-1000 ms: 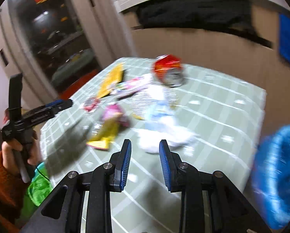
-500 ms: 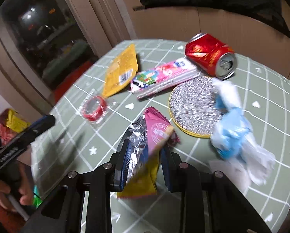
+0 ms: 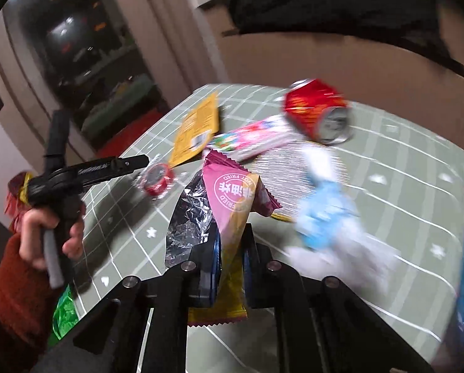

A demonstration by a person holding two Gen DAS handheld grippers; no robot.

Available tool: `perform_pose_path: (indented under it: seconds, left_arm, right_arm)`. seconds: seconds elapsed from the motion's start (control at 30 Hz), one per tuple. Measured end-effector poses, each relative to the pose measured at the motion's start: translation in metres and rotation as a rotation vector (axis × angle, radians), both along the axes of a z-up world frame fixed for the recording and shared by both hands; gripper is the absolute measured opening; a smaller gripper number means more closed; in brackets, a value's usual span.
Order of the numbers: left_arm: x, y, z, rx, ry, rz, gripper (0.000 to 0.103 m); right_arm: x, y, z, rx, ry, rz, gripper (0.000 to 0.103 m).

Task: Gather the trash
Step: 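Grasp the pink snack bag with the right tool while the left tool reaches toward the red tape roll, then grasp the white tissue bundle with the left tool while the right tool holds the snack bag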

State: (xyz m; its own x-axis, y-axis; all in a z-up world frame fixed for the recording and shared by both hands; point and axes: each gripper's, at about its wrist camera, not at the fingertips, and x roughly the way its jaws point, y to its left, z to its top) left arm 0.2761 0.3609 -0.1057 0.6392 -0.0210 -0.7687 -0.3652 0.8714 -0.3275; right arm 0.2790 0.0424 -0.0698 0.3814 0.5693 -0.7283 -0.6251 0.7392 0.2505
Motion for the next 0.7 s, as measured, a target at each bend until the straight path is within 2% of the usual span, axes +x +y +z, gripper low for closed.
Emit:
perform_pose_path:
  seconds: [0.07, 0.2, 0.37, 0.43, 0.57, 0.7]
  left_arm:
    - [0.007, -0.009, -0.008, -0.008, 0.023, -0.031, 0.051]
    - [0.007, -0.046, -0.008, 0.046, 0.012, -0.126, 0.051]
    - [0.003, -0.097, -0.008, 0.022, 0.015, -0.261, 0.05]
    - [-0.002, -0.116, -0.007, 0.027, 0.017, -0.299, 0.05]
    - [-0.014, -0.146, -0.006, -0.031, 0.034, -0.361, 0.05]
    - [-0.023, -0.17, -0.003, -0.015, 0.056, -0.384, 0.05]
  right_arm:
    - [-0.007, -0.028, 0.008, -0.004, -0.026, -0.051, 0.011]
    - [-0.013, -0.072, 0.018, -0.027, -0.066, -0.13, 0.011]
    - [-0.015, -0.119, 0.012, -0.014, -0.035, -0.22, 0.012]
    - [-0.018, -0.134, 0.007, -0.008, -0.023, -0.245, 0.012]
    - [-0.022, -0.149, -0.004, -0.02, -0.009, -0.264, 0.013]
    - [-0.024, -0.157, -0.018, -0.037, 0.01, -0.265, 0.014]
